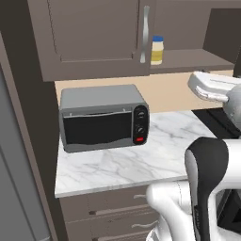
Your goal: Move the condiment bottle and mayonnaise from the cabinet to the dining counter.
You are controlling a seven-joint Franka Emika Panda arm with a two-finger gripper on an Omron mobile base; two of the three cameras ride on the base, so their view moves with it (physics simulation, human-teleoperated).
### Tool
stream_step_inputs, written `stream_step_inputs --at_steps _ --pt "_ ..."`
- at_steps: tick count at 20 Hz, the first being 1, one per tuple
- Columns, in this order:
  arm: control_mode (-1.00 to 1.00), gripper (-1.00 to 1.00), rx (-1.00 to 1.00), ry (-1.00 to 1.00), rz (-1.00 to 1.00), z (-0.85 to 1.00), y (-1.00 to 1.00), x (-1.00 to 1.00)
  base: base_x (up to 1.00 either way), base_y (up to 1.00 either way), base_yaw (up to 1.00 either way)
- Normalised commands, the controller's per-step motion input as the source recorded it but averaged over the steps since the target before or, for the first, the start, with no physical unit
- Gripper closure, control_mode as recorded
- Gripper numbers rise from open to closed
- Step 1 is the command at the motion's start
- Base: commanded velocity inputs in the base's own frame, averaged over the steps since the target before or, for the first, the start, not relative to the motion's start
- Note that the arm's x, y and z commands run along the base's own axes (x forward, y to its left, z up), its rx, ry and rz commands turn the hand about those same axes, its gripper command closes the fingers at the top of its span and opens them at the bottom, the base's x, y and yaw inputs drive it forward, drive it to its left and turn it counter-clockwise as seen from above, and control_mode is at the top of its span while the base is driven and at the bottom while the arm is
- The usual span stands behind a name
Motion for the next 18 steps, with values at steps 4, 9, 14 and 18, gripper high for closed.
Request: stream_step_inputs --at_steps 4,9,14,18 --pt "-1.00 -1.00 -0.01 0.17 -0.09 0.00 0.01 1.00 0.00 0.00 0.00" --pt "-1.00 -1.00 0.00 0.15 -0.11 0.00 0.00 1.00 0.00 0.00 0.00" --pt "-1.00 -1.00 0.00 0.10 -0.14 -0.01 -0.08 0.95 0.00 0.00 0.00" --pt "-1.00 -1.00 0.00 0.07 -0.14 -0.03 -0.27 0.82 0.00 0.00 0.00"
